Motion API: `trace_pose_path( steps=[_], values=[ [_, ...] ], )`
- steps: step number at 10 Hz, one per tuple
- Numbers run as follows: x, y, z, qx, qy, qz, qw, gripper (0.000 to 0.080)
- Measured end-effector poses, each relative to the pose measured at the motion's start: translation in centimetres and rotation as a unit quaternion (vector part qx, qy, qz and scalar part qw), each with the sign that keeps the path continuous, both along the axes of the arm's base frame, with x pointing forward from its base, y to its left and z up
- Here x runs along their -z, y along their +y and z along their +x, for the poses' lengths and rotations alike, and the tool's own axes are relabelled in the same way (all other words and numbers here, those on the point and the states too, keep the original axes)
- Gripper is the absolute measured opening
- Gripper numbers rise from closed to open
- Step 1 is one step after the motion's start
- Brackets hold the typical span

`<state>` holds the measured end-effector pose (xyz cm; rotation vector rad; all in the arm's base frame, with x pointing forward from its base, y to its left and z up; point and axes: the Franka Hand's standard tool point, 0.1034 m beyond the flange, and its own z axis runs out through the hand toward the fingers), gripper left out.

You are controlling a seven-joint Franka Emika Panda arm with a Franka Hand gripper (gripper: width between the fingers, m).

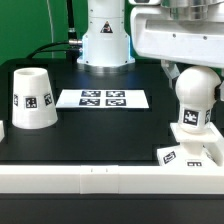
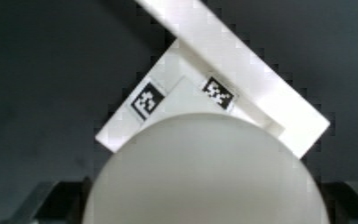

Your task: Assemble lamp

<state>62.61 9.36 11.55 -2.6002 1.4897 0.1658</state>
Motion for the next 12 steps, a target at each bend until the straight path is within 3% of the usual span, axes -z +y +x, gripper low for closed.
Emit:
trace_pose_path(
  steps=[5, 6, 8, 12],
  values=[
    [-0.01, -0.01, 0.27, 0.135, 0.02, 0.015, 0.991, 0.0579],
    [0.0, 0.0, 0.27, 0.122, 0.017, 0.015, 0.992, 0.0579],
    [-0.06, -0.02, 0.19, 0.072, 0.012, 0.015, 0.997, 0.0685],
    [-0.1, -0.05, 0.23, -0.102, -0.021, 0.019, 0.994, 0.0699]
  ],
)
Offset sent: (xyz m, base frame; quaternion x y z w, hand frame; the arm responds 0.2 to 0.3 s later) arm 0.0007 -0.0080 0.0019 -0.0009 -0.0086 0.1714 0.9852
